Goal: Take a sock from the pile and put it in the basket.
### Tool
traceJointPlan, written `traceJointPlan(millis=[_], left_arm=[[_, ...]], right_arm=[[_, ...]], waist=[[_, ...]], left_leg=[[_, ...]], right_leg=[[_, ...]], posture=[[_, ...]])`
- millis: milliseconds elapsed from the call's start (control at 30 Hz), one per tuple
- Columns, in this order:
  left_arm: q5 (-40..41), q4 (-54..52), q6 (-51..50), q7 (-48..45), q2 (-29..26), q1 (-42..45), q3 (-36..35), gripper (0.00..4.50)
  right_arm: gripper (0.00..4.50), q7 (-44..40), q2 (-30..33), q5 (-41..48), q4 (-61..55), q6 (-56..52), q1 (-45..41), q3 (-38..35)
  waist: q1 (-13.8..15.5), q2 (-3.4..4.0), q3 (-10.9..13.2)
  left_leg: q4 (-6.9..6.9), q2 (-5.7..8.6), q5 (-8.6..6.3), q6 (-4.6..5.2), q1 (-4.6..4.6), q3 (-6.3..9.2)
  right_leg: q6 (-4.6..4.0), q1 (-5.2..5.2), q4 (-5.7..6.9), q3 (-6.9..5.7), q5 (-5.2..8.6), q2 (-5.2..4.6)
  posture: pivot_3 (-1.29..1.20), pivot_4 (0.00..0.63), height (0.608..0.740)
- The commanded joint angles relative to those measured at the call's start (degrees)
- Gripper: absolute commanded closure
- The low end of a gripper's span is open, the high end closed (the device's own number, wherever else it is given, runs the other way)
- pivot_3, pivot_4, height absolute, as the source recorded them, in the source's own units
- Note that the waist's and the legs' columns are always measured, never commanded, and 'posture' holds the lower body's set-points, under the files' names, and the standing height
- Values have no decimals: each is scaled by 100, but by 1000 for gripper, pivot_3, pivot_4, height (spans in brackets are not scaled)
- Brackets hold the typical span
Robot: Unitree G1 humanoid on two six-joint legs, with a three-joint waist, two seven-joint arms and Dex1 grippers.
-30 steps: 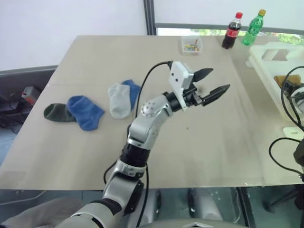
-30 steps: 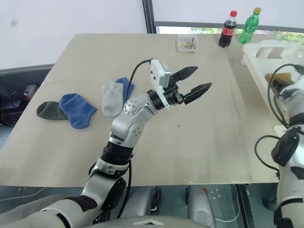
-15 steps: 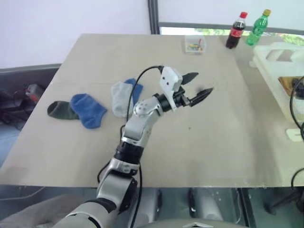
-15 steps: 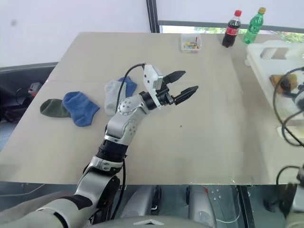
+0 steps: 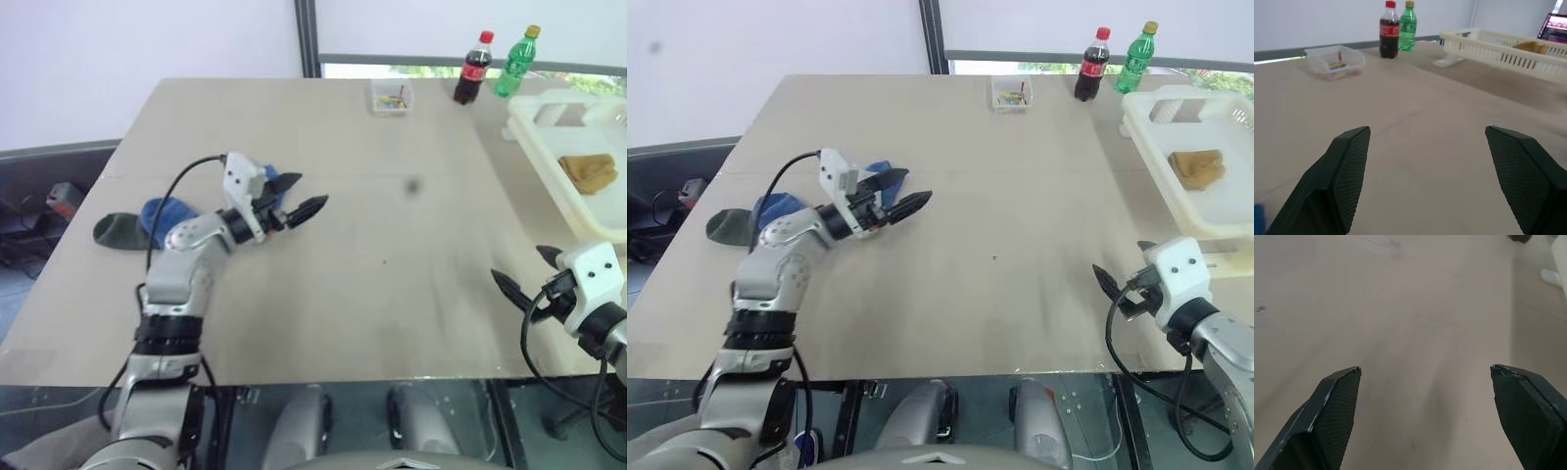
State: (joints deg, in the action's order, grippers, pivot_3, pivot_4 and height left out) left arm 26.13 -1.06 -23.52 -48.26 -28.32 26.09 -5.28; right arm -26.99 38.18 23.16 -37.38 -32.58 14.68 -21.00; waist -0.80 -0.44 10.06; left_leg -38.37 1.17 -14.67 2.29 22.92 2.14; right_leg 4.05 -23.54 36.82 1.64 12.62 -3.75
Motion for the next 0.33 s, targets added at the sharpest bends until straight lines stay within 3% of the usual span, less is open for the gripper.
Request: traceJointPlan(millis=[33, 133, 333], left_arm=[[462, -1021, -368, -270, -459, -624, -337, 474], [747, -1636, -637, -415, -926, -1405, -701, 474], [962, -1963, -771, -450, -1302, -2076, -1103, 474]], right_arm=[[114, -215, 13, 34, -181, 243, 165, -226], [114, -407, 76, 102, -256, 235, 399, -431], [114, -632, 94, 173, -251, 255, 540, -610]], waist=[[4, 0, 0], [17, -1, 1], [72, -4, -1]], left_leg=[[4, -4, 0, -1, -3, -6], [7, -7, -1, -1, -1, -6], [2, -7, -1, 0, -6, -9]], right_leg=[[-1, 0, 0, 5, 0, -1], [-2, -3, -3, 5, 1, -5], [-25, 4, -6, 1, 14, -14]], posture=[[0, 150, 740], [0, 150, 740], [0, 150, 740]])
